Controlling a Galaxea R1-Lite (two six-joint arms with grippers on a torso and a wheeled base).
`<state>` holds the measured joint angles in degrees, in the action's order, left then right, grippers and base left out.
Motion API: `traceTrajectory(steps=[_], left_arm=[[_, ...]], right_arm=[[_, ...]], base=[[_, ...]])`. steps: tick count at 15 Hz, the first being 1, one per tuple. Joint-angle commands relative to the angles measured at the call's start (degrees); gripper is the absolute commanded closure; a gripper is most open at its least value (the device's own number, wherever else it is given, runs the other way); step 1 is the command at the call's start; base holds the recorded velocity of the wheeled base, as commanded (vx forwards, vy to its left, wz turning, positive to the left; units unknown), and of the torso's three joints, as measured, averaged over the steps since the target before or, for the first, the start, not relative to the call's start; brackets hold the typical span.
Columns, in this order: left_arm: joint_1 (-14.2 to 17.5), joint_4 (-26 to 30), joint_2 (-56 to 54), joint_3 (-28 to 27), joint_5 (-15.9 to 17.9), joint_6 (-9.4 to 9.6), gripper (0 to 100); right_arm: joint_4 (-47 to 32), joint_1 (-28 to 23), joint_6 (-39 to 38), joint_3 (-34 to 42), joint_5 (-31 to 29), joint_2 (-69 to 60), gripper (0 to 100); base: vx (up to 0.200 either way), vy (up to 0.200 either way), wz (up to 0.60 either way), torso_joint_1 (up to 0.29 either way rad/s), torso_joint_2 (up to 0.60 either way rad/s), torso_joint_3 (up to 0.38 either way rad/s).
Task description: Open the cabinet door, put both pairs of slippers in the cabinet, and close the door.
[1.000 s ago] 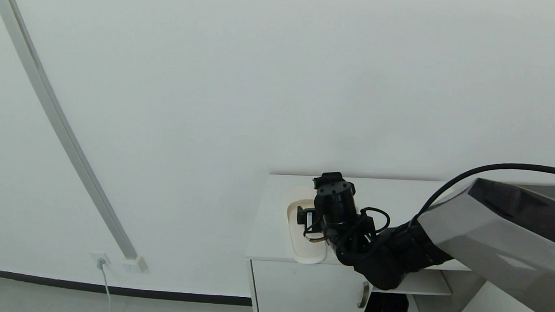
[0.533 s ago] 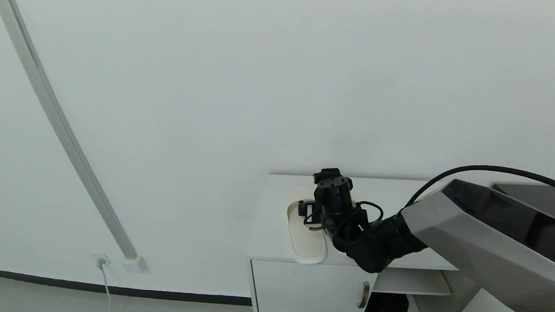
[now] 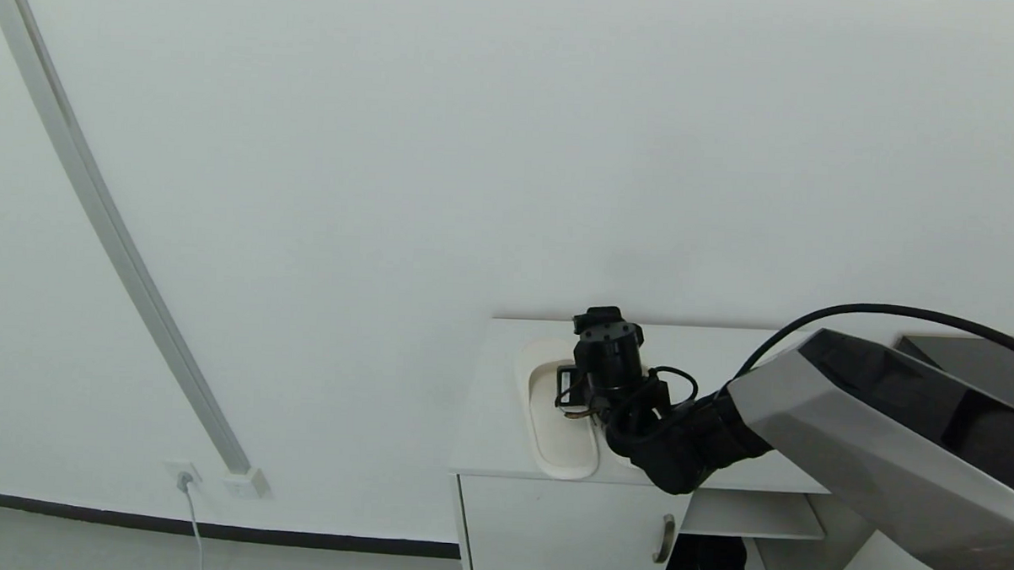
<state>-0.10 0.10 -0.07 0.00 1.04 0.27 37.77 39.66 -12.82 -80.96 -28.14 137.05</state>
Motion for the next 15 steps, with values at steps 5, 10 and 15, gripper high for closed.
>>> traceTrajectory(steps=[5, 10, 15], left_arm=[[0.01, -0.01, 0.07, 0.0, 0.02, 0.0, 100], [0.01, -0.01, 0.07, 0.0, 0.02, 0.0, 100], [0.01, -0.01, 0.07, 0.0, 0.11, 0.26, 100]], right_arm=[[0.29, 0.07, -0.1, 1.24, 0.01, -1.43, 100], [0.38, 0.25, -0.01, 13.28, 6.34, -16.28, 100], [3.28, 2.62, 2.01, 28.84, 11.0, -30.44, 100]], base=[[0.0, 0.0, 0.0, 0.0, 0.0, 0.0], [0.0, 0.0, 0.0, 0.0, 0.0, 0.0], [0.0, 0.0, 0.0, 0.0, 0.0, 0.0]])
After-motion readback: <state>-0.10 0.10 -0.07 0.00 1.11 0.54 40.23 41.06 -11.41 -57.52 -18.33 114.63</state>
